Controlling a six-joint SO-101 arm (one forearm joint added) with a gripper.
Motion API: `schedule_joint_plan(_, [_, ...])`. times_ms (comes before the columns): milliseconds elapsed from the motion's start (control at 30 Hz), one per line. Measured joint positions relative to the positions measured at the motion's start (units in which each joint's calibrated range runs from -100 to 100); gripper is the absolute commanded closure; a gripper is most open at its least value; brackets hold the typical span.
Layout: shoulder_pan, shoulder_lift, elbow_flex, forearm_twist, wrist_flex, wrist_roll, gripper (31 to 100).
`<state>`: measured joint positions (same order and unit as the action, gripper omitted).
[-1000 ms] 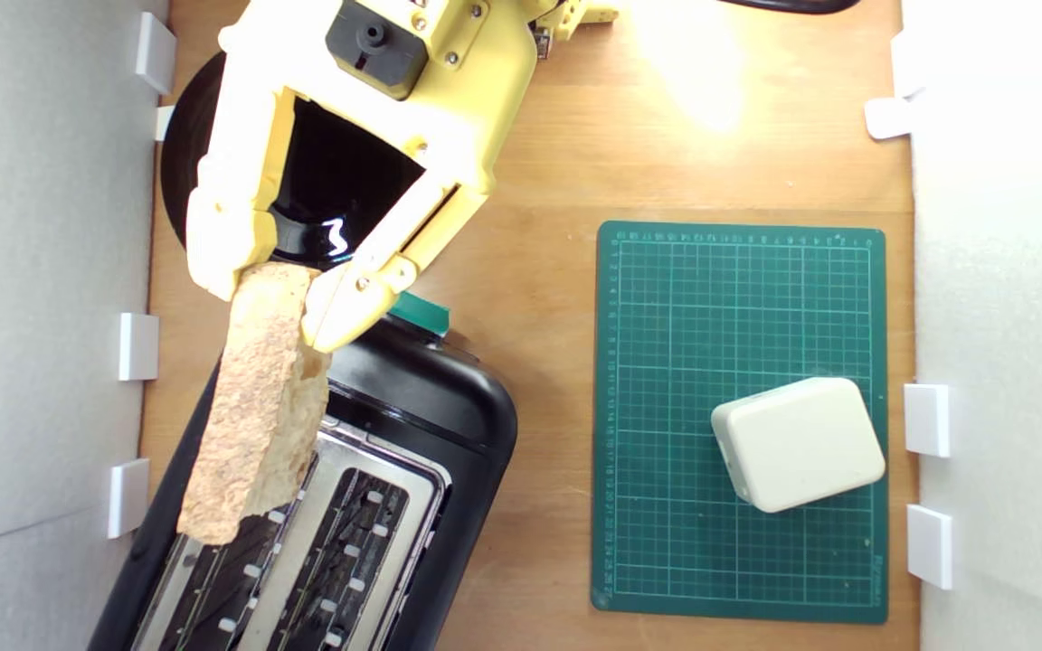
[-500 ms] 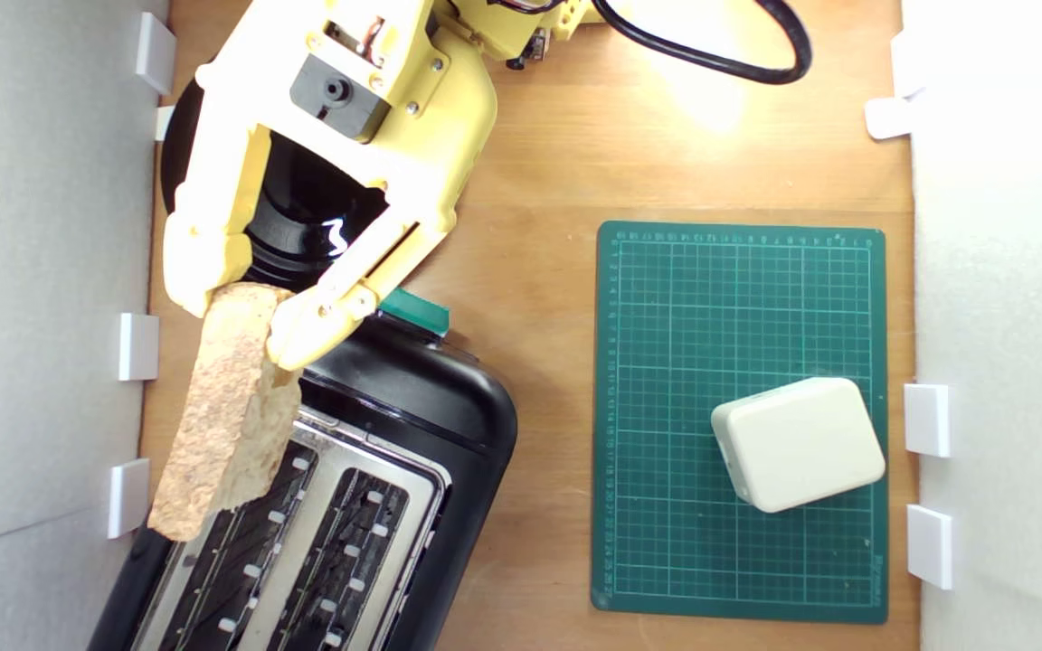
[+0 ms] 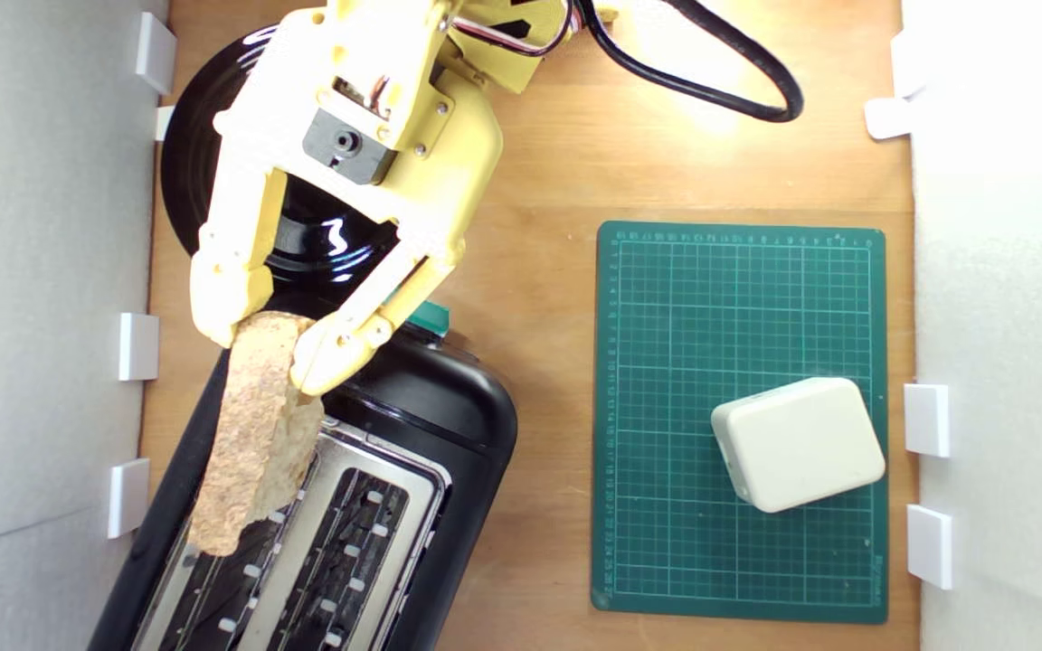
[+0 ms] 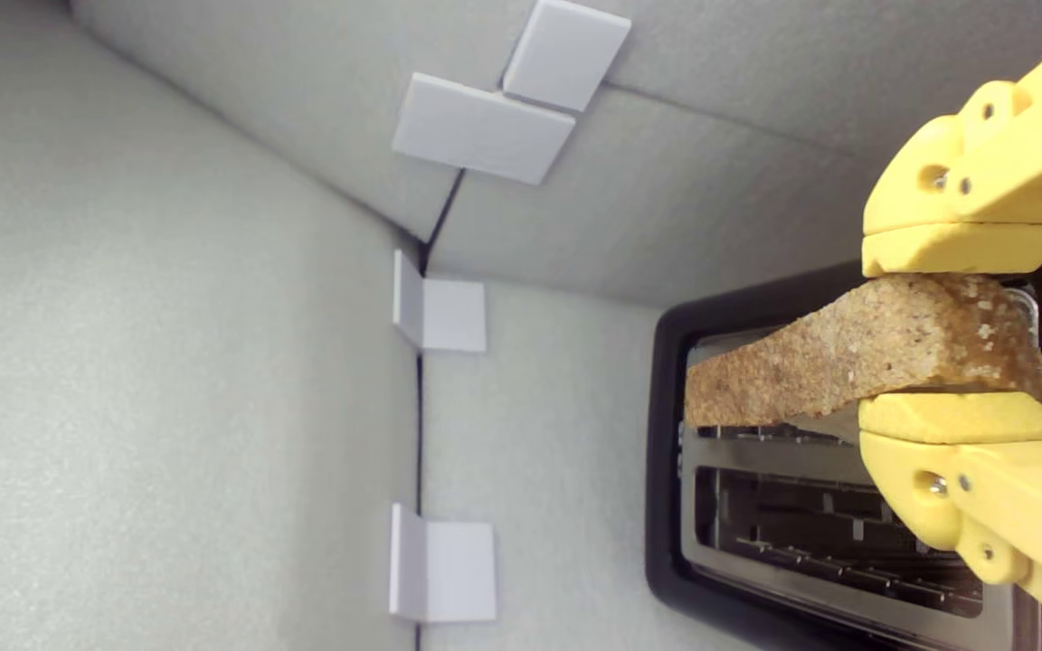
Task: Pick bread and place in toaster
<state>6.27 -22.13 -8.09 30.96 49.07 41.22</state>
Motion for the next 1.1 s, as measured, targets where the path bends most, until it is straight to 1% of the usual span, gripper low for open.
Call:
schedule_joint_plan(267, [0.1,-0.1,0.0,-0.2,0.0,0.0,68.9])
schedule_joint_plan(367, [1.6,0.0,0.0,-0.2,0.0,0.0,68.9])
schedule_joint_plan(400, [2.8,0.8,0.0,-0.2,0.0,-0.4,68.9])
schedule_joint_plan(533, [3.1,2.6,0.0,-0.2,-0.7,0.0,68.9])
schedule_joint_plan(700, [5.4,2.8,0.0,-0.2,-0.8,-0.2,68.9])
schedule_joint_plan(867, [4.6,4.0,0.0,-0.2,-0.8,0.2,68.9])
schedule_joint_plan(967, [4.9,5.1,0.0,-1.3,-1.4,0.0,68.9])
schedule_joint_plan(1100, [4.7,5.5,0.0,-1.8,-3.1,-0.1,68.9])
